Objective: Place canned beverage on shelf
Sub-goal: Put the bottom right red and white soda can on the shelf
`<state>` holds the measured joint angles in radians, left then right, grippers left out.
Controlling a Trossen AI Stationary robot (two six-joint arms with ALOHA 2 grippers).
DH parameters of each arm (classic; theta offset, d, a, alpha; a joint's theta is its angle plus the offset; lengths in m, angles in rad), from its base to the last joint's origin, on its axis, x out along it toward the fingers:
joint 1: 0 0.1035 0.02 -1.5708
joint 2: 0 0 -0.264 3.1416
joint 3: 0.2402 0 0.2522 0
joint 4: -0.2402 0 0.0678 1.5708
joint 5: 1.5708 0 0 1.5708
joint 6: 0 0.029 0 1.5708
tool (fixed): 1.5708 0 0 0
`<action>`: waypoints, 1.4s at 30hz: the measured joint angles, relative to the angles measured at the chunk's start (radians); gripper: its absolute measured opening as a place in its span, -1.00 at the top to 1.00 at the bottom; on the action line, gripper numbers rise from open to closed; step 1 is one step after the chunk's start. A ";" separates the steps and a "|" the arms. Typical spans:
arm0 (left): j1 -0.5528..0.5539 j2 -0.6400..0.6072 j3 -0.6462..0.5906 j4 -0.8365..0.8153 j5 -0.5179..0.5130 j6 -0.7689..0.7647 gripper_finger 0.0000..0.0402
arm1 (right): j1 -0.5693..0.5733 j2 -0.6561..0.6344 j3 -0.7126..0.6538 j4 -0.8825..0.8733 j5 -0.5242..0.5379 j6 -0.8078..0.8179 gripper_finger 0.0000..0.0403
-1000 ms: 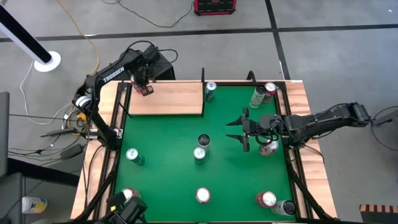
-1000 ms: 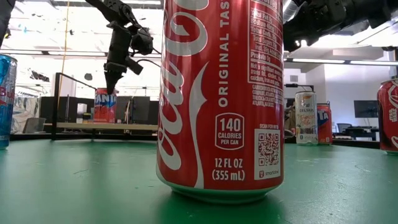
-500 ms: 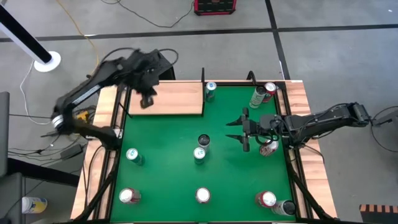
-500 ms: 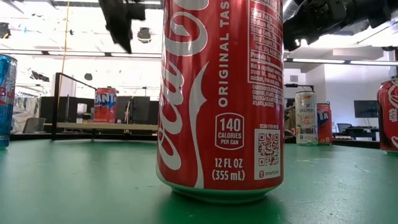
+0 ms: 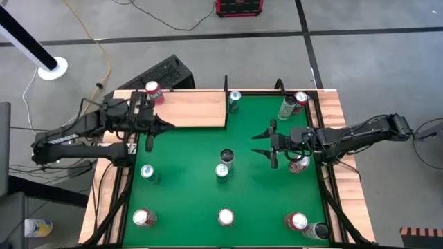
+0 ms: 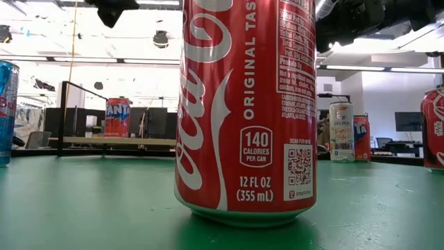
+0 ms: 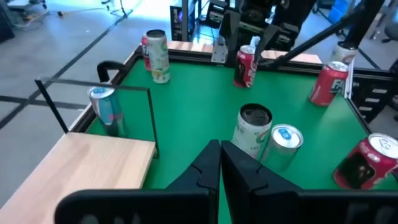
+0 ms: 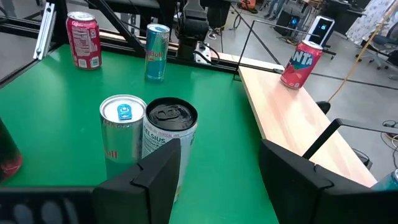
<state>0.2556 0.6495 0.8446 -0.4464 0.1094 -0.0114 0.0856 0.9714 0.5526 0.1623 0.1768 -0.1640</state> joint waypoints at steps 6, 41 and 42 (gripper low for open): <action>-0.004 -0.047 -0.066 0.001 0.001 0.022 1.00 | 0.000 0.000 0.000 0.006 0.002 0.057 -0.19; -0.335 -0.411 -0.327 0.231 -0.076 -0.099 1.00 | 0.279 0.040 0.224 -0.110 0.105 0.373 -0.19; -0.343 -0.447 -0.349 0.250 -0.090 -0.093 1.00 | 0.293 0.047 0.243 -0.127 0.133 0.371 -0.19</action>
<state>-0.0873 0.2023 0.4954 -0.1961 0.0194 -0.1039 0.3785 1.0186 0.7959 0.0354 0.3099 0.2072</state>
